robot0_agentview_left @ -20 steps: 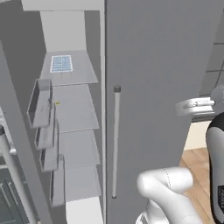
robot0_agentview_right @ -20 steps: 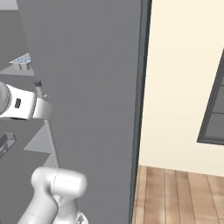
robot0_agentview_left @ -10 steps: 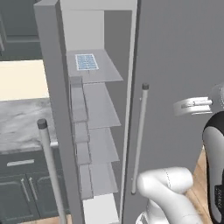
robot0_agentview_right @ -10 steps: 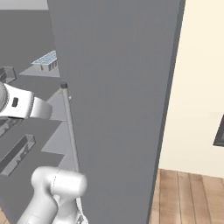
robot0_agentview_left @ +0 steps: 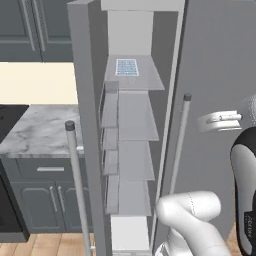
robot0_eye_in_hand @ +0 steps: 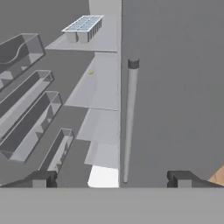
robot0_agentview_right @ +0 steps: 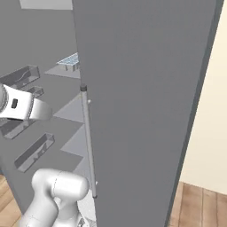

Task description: Open the freezer door, pick up the ice cube tray from the freezer, and place it on the dining counter.

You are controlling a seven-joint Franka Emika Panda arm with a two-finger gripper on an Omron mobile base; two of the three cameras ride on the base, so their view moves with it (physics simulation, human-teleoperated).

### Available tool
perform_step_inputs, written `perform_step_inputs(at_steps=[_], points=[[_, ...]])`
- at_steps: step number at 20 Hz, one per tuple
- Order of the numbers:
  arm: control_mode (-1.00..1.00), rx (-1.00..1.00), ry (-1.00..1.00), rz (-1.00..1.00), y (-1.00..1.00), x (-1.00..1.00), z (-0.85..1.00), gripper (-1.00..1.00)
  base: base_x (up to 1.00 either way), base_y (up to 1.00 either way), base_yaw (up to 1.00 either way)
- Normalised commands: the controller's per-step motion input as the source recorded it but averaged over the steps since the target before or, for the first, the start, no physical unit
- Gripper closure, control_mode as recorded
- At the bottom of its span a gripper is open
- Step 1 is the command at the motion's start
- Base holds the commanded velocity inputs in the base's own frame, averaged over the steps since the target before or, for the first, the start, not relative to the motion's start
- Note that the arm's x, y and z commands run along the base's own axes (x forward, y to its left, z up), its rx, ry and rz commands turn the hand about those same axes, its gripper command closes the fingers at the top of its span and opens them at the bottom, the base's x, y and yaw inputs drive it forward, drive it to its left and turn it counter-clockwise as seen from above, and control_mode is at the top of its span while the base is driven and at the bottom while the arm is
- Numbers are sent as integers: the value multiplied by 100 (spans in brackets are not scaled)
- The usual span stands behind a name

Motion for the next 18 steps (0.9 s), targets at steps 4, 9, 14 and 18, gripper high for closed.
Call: perform_step_inputs(at_steps=[4, 9, 14, 18], points=[[100, 0, 0, 0, 0, 0, 0, -100, 0, 45, 29], [100, 0, 0, 0, 0, 0, 0, -100, 10, 57, 6], [100, 0, 0, 0, 0, 0, 0, -100, 30, 39, 0], [100, 0, 0, 0, 0, 0, 0, -100, 38, 33, 0]])
